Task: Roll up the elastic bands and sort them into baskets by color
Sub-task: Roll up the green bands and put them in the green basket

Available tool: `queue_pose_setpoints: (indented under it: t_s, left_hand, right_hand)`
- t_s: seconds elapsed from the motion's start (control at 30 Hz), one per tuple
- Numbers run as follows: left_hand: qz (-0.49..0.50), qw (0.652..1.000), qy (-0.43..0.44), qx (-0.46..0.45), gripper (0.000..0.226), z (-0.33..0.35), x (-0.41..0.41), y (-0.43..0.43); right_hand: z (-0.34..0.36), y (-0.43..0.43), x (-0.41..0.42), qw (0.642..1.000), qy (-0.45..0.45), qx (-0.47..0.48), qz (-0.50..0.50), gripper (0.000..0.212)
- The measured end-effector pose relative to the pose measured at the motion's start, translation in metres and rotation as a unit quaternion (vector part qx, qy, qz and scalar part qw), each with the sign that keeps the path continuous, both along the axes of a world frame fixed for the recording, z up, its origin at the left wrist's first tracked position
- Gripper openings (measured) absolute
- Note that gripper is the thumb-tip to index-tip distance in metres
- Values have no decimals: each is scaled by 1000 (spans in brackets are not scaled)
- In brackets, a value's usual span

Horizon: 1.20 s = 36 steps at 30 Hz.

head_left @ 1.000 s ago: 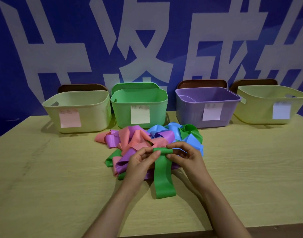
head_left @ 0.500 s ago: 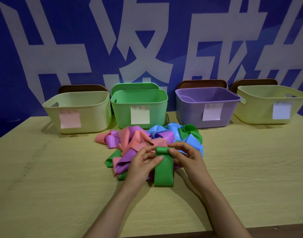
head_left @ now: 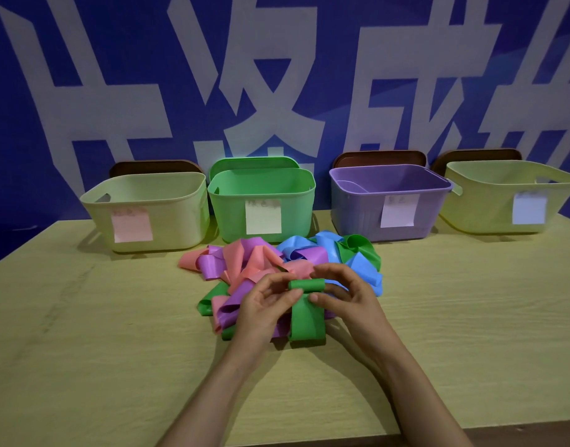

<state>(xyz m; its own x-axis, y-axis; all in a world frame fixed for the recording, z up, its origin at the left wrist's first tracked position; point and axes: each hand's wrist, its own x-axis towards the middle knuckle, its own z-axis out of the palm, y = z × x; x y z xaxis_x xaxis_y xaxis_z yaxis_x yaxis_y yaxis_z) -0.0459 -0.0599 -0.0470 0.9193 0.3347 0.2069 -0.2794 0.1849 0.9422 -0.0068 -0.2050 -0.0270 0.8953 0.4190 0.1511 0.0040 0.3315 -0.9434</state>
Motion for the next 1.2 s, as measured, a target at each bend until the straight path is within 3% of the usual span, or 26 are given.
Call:
queue_pose_setpoints:
  t_s: [0.23,0.5,0.73,0.9,1.2]
  left_hand:
    - [2,999,-16,35,28,3,-3,1]
    - [-19,999,40,3,32,-3,1,-2]
    - [-13,999,33,-5,31,-3,2,1]
    - [-12,999,33,-32,16,-3,2,-1]
    - [2,1000,-5,-7,19,1,-1,0]
  right_hand:
    - [-3,4,2,999,38,-6,-4,10]
    - [-4,2,3,999,31,-14,-15,11]
    - [-7,1,6,1000,-5,-8,-20,21]
    - [-9,1,8,999,-34,-22,-16,23]
    - [-5,2,1,999,7,-30,13,24]
